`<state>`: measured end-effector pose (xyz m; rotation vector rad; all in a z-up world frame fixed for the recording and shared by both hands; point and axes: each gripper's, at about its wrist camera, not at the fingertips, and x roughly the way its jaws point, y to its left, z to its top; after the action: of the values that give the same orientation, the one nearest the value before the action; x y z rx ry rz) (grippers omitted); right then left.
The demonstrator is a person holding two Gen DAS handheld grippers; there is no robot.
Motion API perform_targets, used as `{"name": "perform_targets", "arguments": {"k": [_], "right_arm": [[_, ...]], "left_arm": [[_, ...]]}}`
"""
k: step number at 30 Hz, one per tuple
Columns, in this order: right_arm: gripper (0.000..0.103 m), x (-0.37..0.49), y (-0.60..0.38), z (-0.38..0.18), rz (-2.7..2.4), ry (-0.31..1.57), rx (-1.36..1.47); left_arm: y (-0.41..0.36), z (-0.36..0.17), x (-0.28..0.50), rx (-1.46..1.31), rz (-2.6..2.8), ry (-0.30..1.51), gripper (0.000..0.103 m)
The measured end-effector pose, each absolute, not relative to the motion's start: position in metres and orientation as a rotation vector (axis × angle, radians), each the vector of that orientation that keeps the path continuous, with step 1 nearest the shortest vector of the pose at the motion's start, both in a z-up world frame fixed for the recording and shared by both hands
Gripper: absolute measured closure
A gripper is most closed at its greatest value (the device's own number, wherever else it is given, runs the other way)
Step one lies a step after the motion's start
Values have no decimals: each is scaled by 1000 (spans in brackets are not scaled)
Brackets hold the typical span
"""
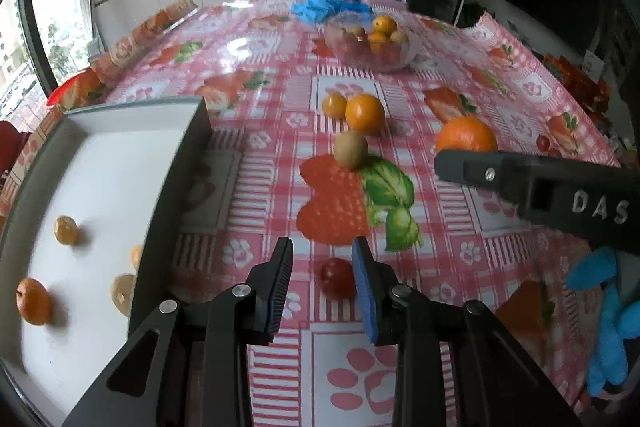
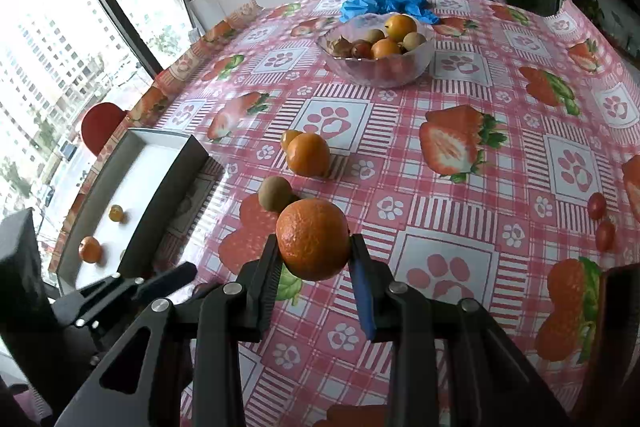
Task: Organize fruits
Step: 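Carry mandarin and tomato over the white tray and open both grippers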
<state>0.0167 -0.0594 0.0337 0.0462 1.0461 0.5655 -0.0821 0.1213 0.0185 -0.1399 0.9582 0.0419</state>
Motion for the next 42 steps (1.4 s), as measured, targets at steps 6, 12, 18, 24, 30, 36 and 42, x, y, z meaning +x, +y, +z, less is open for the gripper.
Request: {"name": "perform_targets", "arguments": {"k": [6,12,18,24,30,36,42], "right_arm": [[67,14,-68,30,562,1057,61],[67,11,-70,36,568,1048,69],[67,7,-58,52,603,1026,54],[67,5,-28,74,667,1002,42],[67,-8,28,79,772,1010,5],[67,-27,82,68,854,1039,-58],[67,-35,124,55,901,1081,-118]], "left_arm": [[118,8,-81,-157,34,972,71],[112,7,-76,-126,37,966,72],[130,14,-86,-205,20,966,81],[157,47,-102,-245,55,898,81],[202,75,-118,-282,149,821,81],[242,63,-136,-281,284,835,81],[265,50,-151,-281,347,846,81]]}}
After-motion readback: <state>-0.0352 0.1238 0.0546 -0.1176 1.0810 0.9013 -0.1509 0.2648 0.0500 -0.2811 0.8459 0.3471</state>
